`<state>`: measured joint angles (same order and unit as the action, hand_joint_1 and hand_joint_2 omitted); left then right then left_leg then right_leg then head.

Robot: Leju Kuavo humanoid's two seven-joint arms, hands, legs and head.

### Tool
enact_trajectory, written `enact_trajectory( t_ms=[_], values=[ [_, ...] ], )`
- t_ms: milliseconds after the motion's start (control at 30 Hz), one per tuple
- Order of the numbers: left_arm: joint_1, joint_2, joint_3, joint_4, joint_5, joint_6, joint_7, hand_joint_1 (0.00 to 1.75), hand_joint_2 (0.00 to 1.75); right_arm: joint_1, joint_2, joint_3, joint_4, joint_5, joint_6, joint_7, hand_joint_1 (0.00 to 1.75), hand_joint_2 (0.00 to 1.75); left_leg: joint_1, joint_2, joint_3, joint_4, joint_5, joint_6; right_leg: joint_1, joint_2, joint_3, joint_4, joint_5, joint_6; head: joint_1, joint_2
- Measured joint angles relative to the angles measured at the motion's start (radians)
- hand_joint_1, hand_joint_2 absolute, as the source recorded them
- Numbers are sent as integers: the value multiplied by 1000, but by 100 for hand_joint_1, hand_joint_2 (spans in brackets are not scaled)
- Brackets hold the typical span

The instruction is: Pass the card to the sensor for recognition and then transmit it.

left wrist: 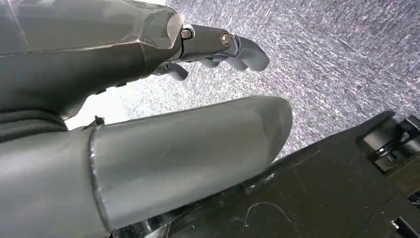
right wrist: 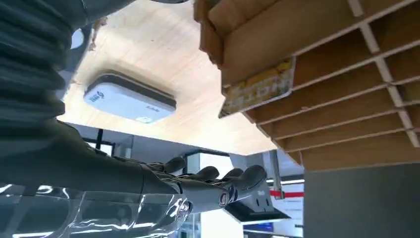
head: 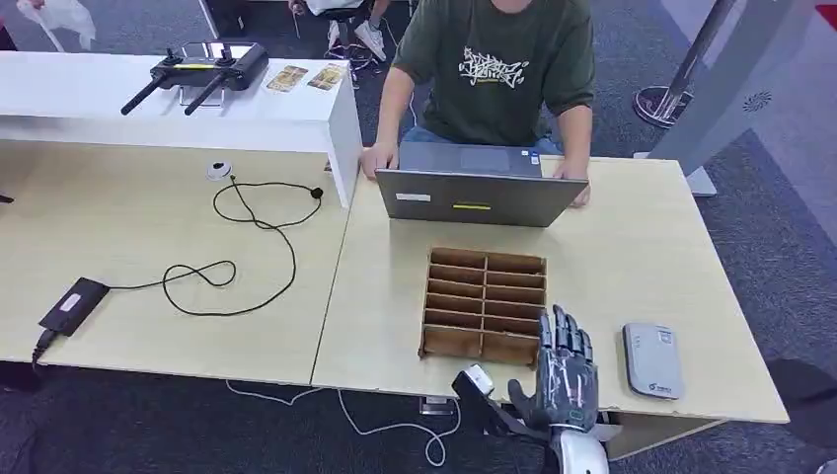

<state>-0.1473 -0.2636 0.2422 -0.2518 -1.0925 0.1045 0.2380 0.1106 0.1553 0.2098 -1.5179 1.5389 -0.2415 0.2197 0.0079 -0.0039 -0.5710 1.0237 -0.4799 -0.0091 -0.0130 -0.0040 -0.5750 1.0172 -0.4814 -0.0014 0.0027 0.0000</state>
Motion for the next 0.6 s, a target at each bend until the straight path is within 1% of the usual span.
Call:
enact_trajectory(
  t_ms=[133, 367, 600],
  values=[
    [0, -1, -2, 0, -3, -5, -4, 0, 0, -19, -1, 17, 3, 0, -16, 0, 0, 175, 0, 0, 0, 0, 0, 0, 0, 0, 0, 0, 0, 0, 0, 0],
    [-2, -1, -10, 0, -9, -14, -6, 0, 0, -45, -9, 42, 6, 0, -15, 12, 0, 175, 0, 0, 0, 0, 0, 0, 0, 0, 0, 0, 0, 0, 0, 0],
    [-3, -1, -24, 0, -10, -16, -6, 0, 0, -64, -19, 50, 11, 0, -15, 21, 0, 175, 0, 0, 0, 0, 0, 0, 0, 0, 0, 0, 0, 0, 0, 0]
  ],
)
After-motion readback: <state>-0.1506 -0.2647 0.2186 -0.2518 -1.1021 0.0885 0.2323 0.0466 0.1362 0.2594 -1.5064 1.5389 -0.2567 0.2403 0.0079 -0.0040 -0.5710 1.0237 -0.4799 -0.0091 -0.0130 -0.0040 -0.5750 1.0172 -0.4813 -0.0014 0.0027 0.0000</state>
